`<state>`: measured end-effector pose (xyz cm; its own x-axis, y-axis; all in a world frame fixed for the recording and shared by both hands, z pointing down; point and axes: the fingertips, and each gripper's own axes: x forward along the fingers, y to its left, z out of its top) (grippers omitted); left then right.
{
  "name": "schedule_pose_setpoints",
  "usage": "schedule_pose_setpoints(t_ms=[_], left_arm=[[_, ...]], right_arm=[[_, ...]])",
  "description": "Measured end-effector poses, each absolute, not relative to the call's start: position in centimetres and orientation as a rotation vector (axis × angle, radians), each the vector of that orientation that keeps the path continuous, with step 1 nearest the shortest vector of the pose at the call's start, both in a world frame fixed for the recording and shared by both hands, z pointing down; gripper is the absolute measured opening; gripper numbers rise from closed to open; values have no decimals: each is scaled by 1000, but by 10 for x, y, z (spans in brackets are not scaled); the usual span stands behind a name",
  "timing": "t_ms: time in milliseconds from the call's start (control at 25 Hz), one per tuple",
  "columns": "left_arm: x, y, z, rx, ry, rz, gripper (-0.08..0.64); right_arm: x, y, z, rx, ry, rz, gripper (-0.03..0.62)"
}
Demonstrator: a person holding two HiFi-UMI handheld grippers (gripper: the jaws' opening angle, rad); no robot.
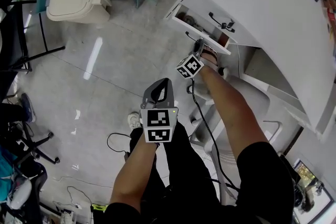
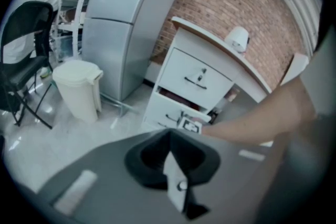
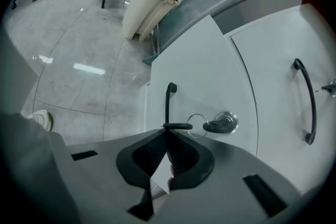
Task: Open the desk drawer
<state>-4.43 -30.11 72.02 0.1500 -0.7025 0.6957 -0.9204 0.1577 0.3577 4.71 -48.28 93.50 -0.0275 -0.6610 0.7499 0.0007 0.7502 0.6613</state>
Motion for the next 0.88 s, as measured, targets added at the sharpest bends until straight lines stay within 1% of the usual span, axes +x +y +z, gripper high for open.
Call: schedule_pose_setpoints(t_ms=[320, 560, 640, 720, 760, 800, 840, 880], left_arm=[[-52, -284, 721, 1590, -1621, 325, -1], [-59, -270, 738, 1561, -1622, 351, -2], [-59, -269, 738, 1560, -1630, 354, -1], [-60, -268, 734, 1564, -1636, 354, -2], [-61, -268, 730, 1567, -1638, 351, -1], [-63, -267, 725, 1570, -1640, 348, -1], [-65, -266, 719, 1573, -1644, 345, -1], [-68, -266, 714, 1576, -1649, 342, -1]], right_arm=[[47, -465, 937, 569, -1514, -580, 8], [45, -460, 945, 687, -1580, -398, 23], [51, -453, 943, 731, -1600, -345, 105], [59, -443, 932, 810, -1633, -281, 115], [64, -436, 922, 859, -1655, -232, 99], [69, -428, 911, 907, -1678, -165, 35], [75, -419, 900, 953, -1702, -83, 0], [80, -410, 889, 995, -1727, 3, 0]])
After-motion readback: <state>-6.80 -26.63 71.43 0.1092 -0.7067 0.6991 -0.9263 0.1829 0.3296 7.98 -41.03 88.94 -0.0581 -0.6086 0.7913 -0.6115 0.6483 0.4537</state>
